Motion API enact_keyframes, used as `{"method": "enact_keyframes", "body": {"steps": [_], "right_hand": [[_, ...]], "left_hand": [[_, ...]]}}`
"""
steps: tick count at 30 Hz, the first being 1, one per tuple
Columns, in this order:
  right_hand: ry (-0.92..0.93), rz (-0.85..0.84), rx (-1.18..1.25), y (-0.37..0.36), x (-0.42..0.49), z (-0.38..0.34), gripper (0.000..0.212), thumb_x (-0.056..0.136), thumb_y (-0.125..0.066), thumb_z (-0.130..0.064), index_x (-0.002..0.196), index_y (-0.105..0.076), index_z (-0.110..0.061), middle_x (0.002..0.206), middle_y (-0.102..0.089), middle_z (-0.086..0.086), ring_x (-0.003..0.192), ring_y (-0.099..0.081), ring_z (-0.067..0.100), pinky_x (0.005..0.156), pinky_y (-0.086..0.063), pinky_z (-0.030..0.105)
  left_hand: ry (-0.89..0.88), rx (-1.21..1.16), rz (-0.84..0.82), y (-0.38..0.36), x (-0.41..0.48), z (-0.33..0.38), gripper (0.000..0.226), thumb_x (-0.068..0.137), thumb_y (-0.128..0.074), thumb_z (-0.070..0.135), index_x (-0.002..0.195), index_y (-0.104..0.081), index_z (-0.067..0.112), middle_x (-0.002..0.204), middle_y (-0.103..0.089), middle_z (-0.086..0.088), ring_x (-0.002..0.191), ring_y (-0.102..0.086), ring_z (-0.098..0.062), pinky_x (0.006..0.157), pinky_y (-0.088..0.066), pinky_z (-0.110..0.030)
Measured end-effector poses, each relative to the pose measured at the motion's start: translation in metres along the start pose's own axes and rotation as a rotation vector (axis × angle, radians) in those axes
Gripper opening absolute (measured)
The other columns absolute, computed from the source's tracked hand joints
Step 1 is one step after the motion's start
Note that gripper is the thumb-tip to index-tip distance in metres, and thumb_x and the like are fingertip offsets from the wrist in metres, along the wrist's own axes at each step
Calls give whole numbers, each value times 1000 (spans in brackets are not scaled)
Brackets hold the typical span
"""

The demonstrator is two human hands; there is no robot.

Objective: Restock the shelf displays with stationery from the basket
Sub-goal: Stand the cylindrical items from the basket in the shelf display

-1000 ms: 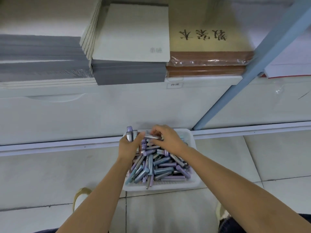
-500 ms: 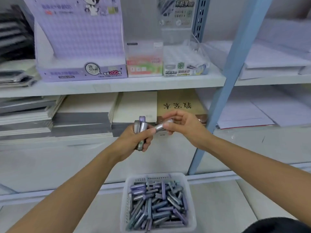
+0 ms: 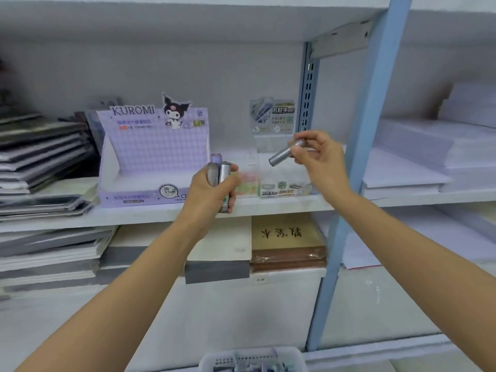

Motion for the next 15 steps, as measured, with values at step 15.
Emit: {"method": "enact_keyframes", "body": {"steps": [15], "right_hand": [[2,-102,-119,0,56,-5,21,88,-67,-6,105,-57,-11,106,-68,11,87,-70,24,76,-58,28]], "left_hand": [[-49,-31,-162,-3,44,34,40,81,-64,48,99,-55,14,68,-56,5,58,-54,-13,50,-48,-26]]}}
Point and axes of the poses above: each hand's wrist, its own x-axis towards the middle knuckle, its own y-axis out of the back of the hand, z = x × y, the point moved 2 cm from there along x, towards the middle knuckle
